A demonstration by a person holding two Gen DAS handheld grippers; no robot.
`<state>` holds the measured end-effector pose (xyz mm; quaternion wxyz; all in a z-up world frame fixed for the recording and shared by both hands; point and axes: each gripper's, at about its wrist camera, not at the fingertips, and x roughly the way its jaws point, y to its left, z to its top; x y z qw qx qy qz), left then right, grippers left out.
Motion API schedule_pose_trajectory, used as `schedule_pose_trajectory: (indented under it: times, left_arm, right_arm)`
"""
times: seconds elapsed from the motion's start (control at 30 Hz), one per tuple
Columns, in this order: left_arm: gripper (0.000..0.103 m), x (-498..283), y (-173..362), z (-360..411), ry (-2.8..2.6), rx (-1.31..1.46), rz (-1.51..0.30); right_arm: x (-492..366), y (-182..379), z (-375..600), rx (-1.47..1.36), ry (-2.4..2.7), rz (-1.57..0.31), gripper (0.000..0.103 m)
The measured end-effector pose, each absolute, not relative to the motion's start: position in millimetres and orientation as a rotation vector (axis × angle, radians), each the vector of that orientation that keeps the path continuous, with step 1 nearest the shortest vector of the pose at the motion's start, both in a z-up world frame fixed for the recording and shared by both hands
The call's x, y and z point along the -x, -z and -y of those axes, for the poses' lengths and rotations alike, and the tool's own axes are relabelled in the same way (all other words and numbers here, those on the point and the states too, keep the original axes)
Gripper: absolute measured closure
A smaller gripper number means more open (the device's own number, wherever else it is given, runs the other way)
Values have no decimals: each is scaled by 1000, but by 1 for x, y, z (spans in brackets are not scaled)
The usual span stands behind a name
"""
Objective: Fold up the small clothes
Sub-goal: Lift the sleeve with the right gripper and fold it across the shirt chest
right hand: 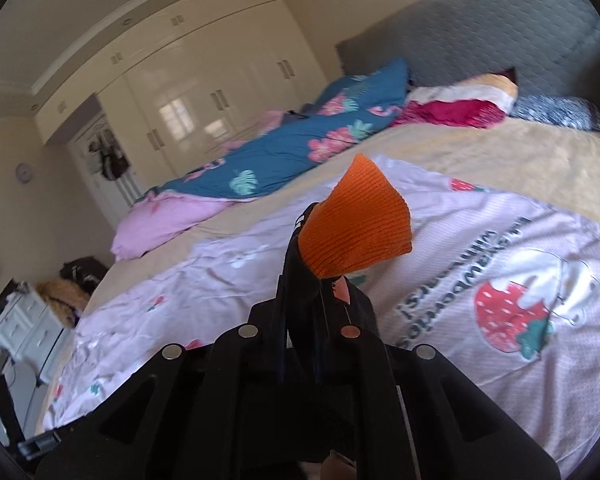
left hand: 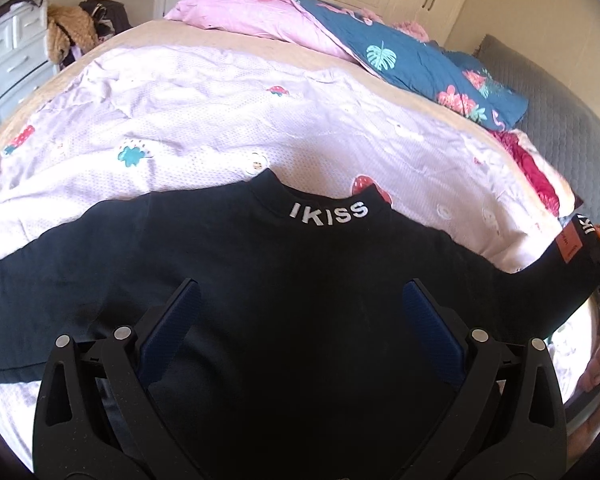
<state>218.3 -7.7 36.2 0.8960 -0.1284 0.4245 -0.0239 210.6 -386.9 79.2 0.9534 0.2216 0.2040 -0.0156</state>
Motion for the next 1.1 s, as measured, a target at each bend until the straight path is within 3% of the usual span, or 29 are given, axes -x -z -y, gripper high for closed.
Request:
schedule_pose_trajectory:
  times: [0.5, 1.0, 1.1]
  left_arm:
    - [8, -209, -33, -53, 171, 548, -878]
    - [8, -224, 3, -58, 324, 746, -944]
    - [8, -229, 15, -54, 344, 769, -980]
  right_arm:
    - [-217, -78, 257, -200, -231, -460, 94]
    - [-229, -19, 154, 52, -378, -593, 93]
    - [-228, -3, 137, 105, -423, -653, 84]
